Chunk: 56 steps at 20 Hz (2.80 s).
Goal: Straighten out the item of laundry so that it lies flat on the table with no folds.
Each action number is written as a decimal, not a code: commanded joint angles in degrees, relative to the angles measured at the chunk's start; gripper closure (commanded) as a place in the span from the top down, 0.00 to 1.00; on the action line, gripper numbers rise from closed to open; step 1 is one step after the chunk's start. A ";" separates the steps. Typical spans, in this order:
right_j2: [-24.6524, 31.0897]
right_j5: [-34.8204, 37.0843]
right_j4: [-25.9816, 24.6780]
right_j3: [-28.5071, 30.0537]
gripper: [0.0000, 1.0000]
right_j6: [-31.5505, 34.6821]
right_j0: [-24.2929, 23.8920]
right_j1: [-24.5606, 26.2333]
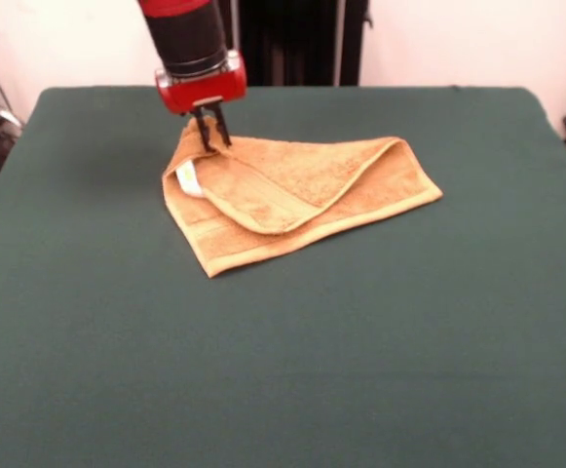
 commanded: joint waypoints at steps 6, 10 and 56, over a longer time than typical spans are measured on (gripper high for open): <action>10.65 -1.73 -5.76 6.25 0.00 -7.55 -0.88 4.83; 10.71 -1.52 -6.84 6.25 0.00 -6.47 -0.82 4.49; -9.60 5.34 14.45 -11.96 1.00 11.23 28.46 -7.80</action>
